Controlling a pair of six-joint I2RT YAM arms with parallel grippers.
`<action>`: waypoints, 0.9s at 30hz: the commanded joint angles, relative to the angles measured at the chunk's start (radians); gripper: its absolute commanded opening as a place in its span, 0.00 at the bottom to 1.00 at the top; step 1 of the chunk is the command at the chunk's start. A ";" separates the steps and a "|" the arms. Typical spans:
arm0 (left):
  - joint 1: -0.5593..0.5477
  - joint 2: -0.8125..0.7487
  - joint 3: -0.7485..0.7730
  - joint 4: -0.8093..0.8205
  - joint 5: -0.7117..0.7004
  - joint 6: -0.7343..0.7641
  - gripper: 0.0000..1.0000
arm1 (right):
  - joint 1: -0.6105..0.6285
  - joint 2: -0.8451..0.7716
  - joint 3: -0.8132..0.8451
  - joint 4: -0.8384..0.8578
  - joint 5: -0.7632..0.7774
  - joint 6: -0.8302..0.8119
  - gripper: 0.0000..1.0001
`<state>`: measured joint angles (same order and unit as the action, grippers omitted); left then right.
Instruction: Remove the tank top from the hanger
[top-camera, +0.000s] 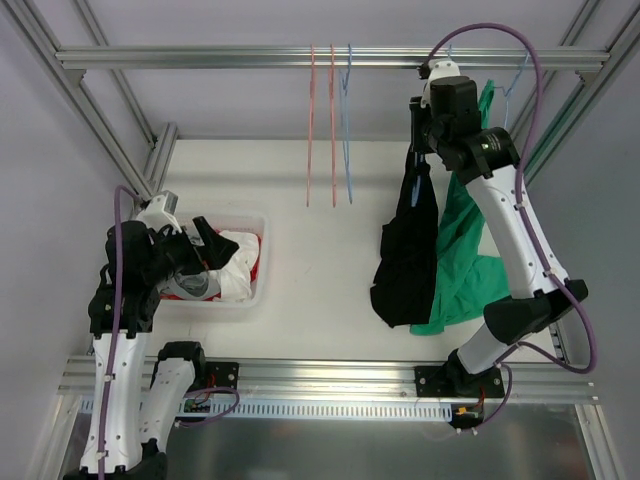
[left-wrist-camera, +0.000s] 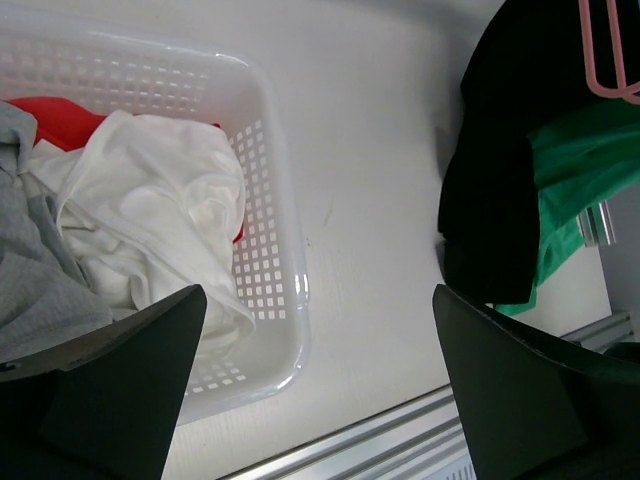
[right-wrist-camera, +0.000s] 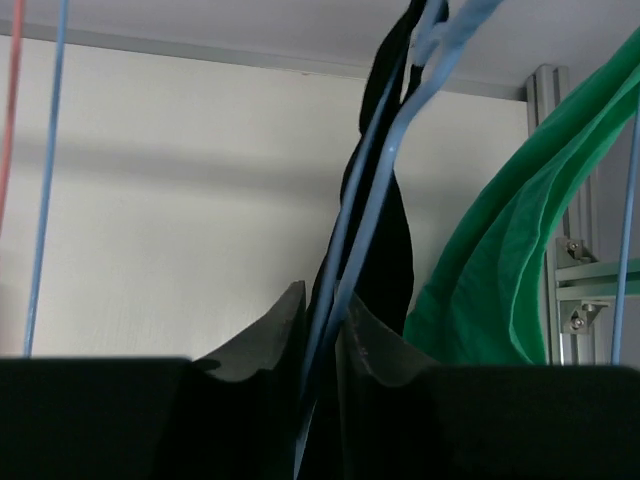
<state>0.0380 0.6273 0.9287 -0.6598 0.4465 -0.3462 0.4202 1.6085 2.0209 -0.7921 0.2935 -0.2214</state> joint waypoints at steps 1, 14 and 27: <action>-0.015 -0.023 -0.024 -0.001 0.054 0.053 0.99 | -0.006 -0.013 0.050 0.042 0.102 0.037 0.18; -0.163 -0.003 -0.028 0.075 0.201 0.035 0.99 | -0.004 -0.127 0.024 0.178 -0.030 0.044 0.00; -0.334 -0.084 -0.018 0.304 0.288 -0.045 0.99 | -0.008 -0.343 -0.183 0.205 -0.172 0.076 0.00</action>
<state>-0.2825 0.5598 0.8845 -0.4519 0.6750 -0.3637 0.4164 1.3842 1.8809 -0.6720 0.1928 -0.1654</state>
